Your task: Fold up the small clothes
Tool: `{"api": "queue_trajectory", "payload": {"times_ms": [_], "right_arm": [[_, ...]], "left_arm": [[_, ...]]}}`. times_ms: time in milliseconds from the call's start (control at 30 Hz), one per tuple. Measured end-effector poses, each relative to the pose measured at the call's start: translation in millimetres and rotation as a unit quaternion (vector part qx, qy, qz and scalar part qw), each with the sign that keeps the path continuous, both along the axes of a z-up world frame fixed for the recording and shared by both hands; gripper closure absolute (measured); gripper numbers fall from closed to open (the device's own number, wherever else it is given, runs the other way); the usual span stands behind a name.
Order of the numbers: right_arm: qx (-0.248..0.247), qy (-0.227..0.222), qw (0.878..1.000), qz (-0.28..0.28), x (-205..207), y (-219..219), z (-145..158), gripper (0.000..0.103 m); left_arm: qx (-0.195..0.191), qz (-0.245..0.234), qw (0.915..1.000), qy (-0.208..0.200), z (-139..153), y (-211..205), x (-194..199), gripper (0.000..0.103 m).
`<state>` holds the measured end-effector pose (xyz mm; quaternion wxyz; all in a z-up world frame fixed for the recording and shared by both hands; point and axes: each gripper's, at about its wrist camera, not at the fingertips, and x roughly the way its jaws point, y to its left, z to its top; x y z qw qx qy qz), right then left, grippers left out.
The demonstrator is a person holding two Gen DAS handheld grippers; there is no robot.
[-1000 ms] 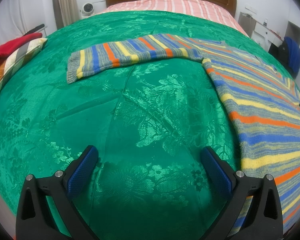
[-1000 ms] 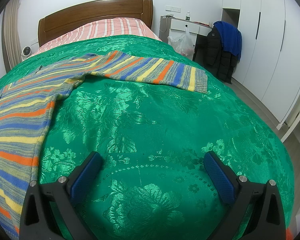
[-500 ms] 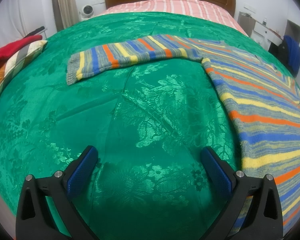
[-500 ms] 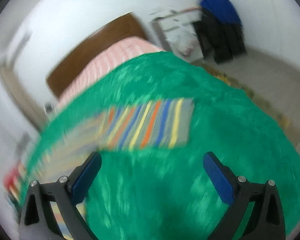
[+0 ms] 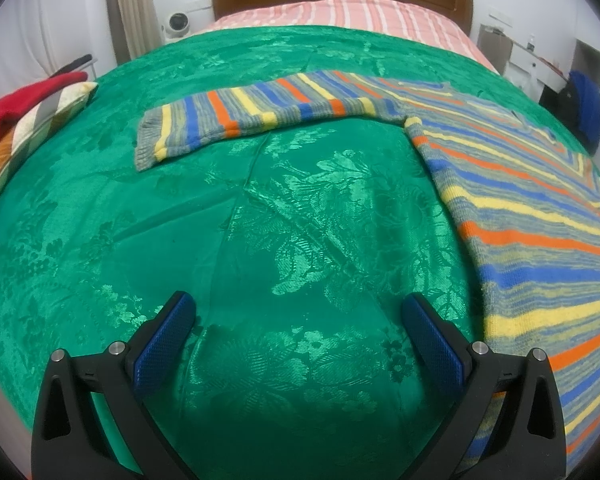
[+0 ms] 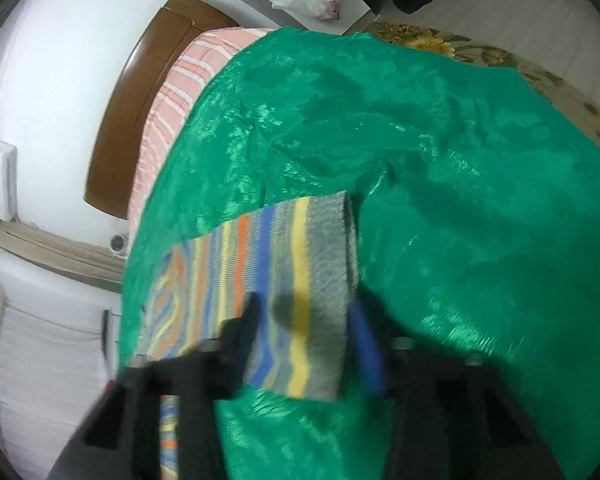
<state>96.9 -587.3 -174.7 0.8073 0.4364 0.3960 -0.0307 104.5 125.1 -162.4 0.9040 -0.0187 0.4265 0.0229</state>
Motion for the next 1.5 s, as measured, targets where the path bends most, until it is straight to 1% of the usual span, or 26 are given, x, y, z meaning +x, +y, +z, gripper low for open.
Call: {"api": "queue_trajectory", "payload": {"times_ms": [67, 100, 133, 200, 233, 300, 400, 467, 533, 600, 633, 667, 700, 733, 833, 900, 967, 1067, 1133, 1167, 1233, 1300, 1333, 1400, 1467, 1500], "right_arm": [[-0.017, 0.008, 1.0, -0.008, -3, -3, 2, 0.1], [-0.026, 0.001, 1.0, -0.012, -4, 0, 9, 0.1], [-0.048, -0.007, 0.999, -0.015, -4, 3, 20, 0.1], [-0.105, -0.028, 0.994, 0.0, -4, 19, 53, 0.1], [-0.133, -0.041, 0.99, 0.017, 1, 32, 73, 0.1], [-0.169, -0.075, 0.981, 0.059, 15, 65, 113, 0.1], [-0.193, -0.129, 0.963, 0.138, 48, 135, 167, 0.1], [-0.199, -0.149, 0.951, 0.185, 71, 182, 186, 0.1], [-0.201, -0.162, 0.938, 0.231, 93, 234, 195, 0.1], [-0.199, -0.173, 0.926, 0.27, 112, 282, 194, 0.099], [-0.187, -0.177, 0.921, 0.291, 119, 304, 188, 0.096], [-0.167, -0.172, 0.92, 0.31, 132, 319, 178, 0.076], [-0.142, -0.156, 0.921, 0.329, 140, 334, 166, 0.04], [-0.12, -0.146, 0.922, 0.338, 145, 343, 156, 0.031], [-0.105, -0.151, 0.926, 0.329, 136, 343, 140, 0.031], [-0.113, -0.139, 0.929, 0.323, 127, 335, 133, 0.031], [-0.138, -0.123, 0.932, 0.313, 109, 321, 123, 0.031], [-0.205, -0.094, 0.926, 0.301, 77, 289, 104, 0.031], [-0.26, -0.071, 0.918, 0.291, 51, 263, 89, 0.031], [-0.291, -0.061, 0.912, 0.284, 36, 252, 79, 0.031], [-0.333, -0.049, 0.903, 0.268, 4, 230, 62, 0.031], [-0.357, -0.048, 0.899, 0.248, -23, 212, 52, 0.031], [-0.362, -0.05, 0.899, 0.24, -31, 206, 50, 0.031], [-0.37, -0.054, 0.902, 0.216, -51, 190, 43, 0.03], [-0.373, -0.056, 0.905, 0.194, -61, 178, 35, 0.029], [-0.371, -0.056, 0.909, 0.183, -65, 172, 29, 0.027]], "left_arm": [[0.001, 0.001, 1.0, -0.001, 0, 0, 0, 0.0], [0.001, 0.001, 1.0, -0.001, 0, -1, 0, 0.0], [0.001, 0.001, 1.0, -0.001, 0, -1, 0, 0.0], [0.001, 0.001, 1.0, -0.002, 0, -1, 0, 0.0], [0.001, 0.001, 1.0, -0.002, 0, -1, 0, 0.0], [0.001, 0.002, 1.0, -0.003, 0, -1, 0, 0.0], [0.0, 0.002, 1.0, -0.003, 0, -1, 0, 0.0], [-0.001, 0.001, 1.0, -0.004, 0, 0, 1, 0.0], [-0.002, 0.001, 1.0, -0.005, 0, 0, 1, 0.0], [-0.002, 0.0, 1.0, -0.006, 0, 1, 1, 0.0], [-0.002, 0.0, 1.0, -0.007, 0, 1, 0, 0.0], [-0.003, -0.001, 1.0, -0.007, 0, 1, 0, 0.0], [-0.003, -0.001, 1.0, -0.007, 0, 1, 0, 0.0], [-0.003, -0.001, 1.0, -0.008, 0, 1, 0, 0.0], [-0.004, -0.002, 1.0, -0.008, -1, 1, 1, 0.0], [-0.002, -0.003, 1.0, -0.008, -1, 1, 1, 0.0], [-0.001, -0.002, 1.0, -0.008, -1, 1, 1, 0.0], [0.0, -0.002, 1.0, -0.008, -1, 0, 1, 0.0], [0.002, 0.0, 0.9999, -0.01, -1, -1, 1, 0.0], [0.003, 0.0, 0.9999, -0.011, -1, -1, 1, 0.0], [0.005, 0.001, 0.9999, -0.013, -2, -2, -1, 0.0], [0.006, 0.002, 0.9999, -0.015, -2, -3, -1, 0.0], [0.006, 0.002, 0.9999, -0.015, -2, -3, -1, 0.0], [0.005, 0.003, 0.9999, -0.015, -2, -2, -2, 0.0], [0.005, 0.003, 0.9999, -0.016, -2, -2, -2, 0.0], [0.005, 0.004, 0.9998, -0.017, -2, -3, -2, 0.0]]}}
